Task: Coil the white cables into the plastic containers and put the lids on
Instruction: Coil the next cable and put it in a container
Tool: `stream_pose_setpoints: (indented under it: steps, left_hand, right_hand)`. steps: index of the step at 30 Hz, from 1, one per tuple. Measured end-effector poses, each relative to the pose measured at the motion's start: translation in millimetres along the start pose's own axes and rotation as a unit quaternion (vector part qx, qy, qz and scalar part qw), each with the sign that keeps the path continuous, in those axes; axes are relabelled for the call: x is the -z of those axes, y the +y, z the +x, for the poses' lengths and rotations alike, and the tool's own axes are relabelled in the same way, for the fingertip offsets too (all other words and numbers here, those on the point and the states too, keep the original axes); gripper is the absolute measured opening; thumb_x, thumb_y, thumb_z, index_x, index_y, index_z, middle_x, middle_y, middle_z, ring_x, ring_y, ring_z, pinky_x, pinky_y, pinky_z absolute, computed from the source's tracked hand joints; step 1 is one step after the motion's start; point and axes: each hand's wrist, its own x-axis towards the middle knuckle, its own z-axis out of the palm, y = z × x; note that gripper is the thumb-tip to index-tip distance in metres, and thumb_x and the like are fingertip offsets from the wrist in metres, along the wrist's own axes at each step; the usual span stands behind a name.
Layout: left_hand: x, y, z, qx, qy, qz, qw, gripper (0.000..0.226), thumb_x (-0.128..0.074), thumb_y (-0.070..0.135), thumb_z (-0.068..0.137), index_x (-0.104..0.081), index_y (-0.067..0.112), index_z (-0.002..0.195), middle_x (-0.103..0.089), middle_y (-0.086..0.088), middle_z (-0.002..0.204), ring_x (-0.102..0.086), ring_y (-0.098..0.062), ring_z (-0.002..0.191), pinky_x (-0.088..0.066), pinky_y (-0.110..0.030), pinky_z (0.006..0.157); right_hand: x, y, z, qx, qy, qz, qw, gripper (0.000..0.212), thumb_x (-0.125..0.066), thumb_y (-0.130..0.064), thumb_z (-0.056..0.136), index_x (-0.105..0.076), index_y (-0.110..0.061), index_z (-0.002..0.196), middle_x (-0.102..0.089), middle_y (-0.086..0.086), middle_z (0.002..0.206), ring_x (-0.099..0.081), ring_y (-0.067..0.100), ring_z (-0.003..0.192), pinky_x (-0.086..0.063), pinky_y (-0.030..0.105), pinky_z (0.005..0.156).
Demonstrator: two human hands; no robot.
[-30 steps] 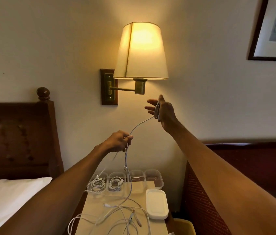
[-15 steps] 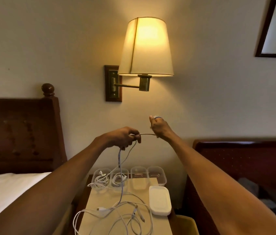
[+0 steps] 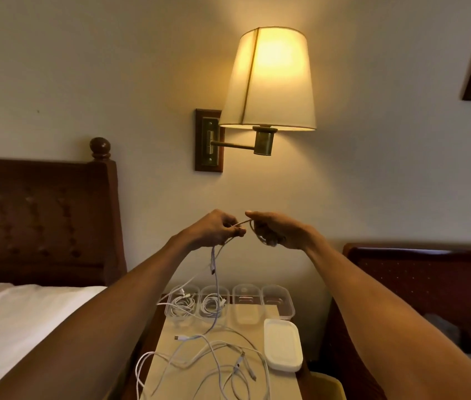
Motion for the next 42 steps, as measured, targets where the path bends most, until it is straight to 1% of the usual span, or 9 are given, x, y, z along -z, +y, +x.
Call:
stream_pose_setpoints:
  steps: [5,11,14,20,25,28,33,38,42]
  left_hand:
    - [-15,-20,-9,0.019,0.021,-0.029,0.999,0.027,-0.055,0.025,0.101,-0.071,0.004,0.095,-0.064,-0.007,0.074,-0.058,-0.017,0.068,-0.05,-0.034,0.07]
    - [-26,-39,-12,0.087,-0.014,-0.01,0.996,0.029,-0.052,0.029,0.102,-0.069,0.007,0.094,-0.068,-0.008,0.081,-0.064,-0.023,0.078,-0.056,-0.041,0.079]
    - [-24,-36,-13,0.136,-0.048,0.017,0.989,0.029,-0.054,0.039,0.1,-0.064,0.014,0.108,-0.071,-0.006,0.09,-0.069,-0.023,0.08,-0.053,-0.033,0.067]
    - [-21,-18,-5,0.192,0.055,0.094,0.975,0.044,-0.067,0.048,0.09,-0.049,0.016,0.115,-0.069,-0.007,0.09,-0.066,-0.018,0.07,-0.057,-0.034,0.067]
    - [-22,-5,5,0.125,0.002,0.066,0.99,0.075,-0.074,0.047,0.083,-0.039,0.019,0.144,-0.05,-0.01,0.138,-0.055,-0.028,0.117,-0.051,-0.038,0.089]
    - [-17,4,5,0.074,-0.02,-0.029,0.997,0.032,-0.058,0.029,0.099,-0.063,0.007,0.122,-0.065,-0.015,0.119,-0.062,-0.02,0.096,-0.05,-0.037,0.081]
    - [8,16,3,0.036,-0.017,-0.172,0.984,0.028,-0.058,0.026,0.098,-0.071,0.002,0.103,-0.05,-0.002,0.064,-0.043,-0.013,0.054,-0.042,-0.027,0.05]
    - [36,34,3,0.026,-0.078,-0.169,0.982,0.034,-0.067,0.031,0.09,-0.072,0.003,0.109,-0.052,0.002,0.073,-0.038,-0.012,0.065,-0.033,-0.025,0.055]
    - [38,30,9,-0.023,-0.006,-0.054,0.998,0.019,-0.061,0.02,0.097,-0.076,0.01,0.104,-0.067,-0.006,0.093,-0.051,-0.02,0.083,-0.046,-0.029,0.068]
  right_hand:
    - [5,-11,9,0.054,0.216,0.091,0.971,0.036,-0.049,-0.032,0.099,-0.048,-0.015,0.067,-0.046,0.002,0.061,-0.039,0.016,0.051,-0.034,0.029,0.049]
    - [3,-14,13,0.074,0.281,0.131,0.948,0.035,-0.046,-0.034,0.099,-0.045,-0.017,0.068,-0.045,0.001,0.06,-0.039,0.014,0.05,-0.034,0.03,0.051]
    - [0,-9,13,0.049,0.225,0.1,0.968,0.04,-0.044,-0.037,0.1,-0.044,-0.019,0.065,-0.044,0.0,0.057,-0.036,0.015,0.049,-0.032,0.03,0.05]
    - [-8,9,6,0.006,0.128,0.057,0.99,0.046,-0.038,-0.042,0.103,-0.038,-0.022,0.061,-0.037,-0.004,0.052,-0.03,0.014,0.048,-0.028,0.029,0.049]
    - [-7,10,0,-0.001,0.076,0.117,0.99,0.047,-0.039,-0.043,0.103,-0.038,-0.019,0.062,-0.034,-0.003,0.052,-0.03,0.013,0.047,-0.029,0.027,0.047]
    - [0,7,-5,-0.008,0.013,0.17,0.985,0.049,-0.039,-0.046,0.102,-0.033,-0.022,0.06,-0.026,-0.004,0.055,-0.022,0.012,0.048,-0.024,0.025,0.043]
    - [15,7,-21,-0.05,-0.055,0.228,0.971,0.053,-0.036,-0.056,0.099,-0.033,-0.02,0.061,-0.024,-0.004,0.056,-0.02,0.009,0.045,-0.02,0.02,0.04]
    - [25,15,-35,-0.082,-0.075,0.235,0.966,0.057,-0.037,-0.065,0.094,-0.039,-0.016,0.064,-0.029,-0.003,0.057,-0.022,0.008,0.044,-0.021,0.018,0.039]
    - [26,9,-41,-0.057,-0.157,0.281,0.945,0.06,-0.036,-0.072,0.089,-0.035,-0.017,0.064,-0.029,-0.005,0.053,-0.024,0.007,0.041,-0.021,0.018,0.041]
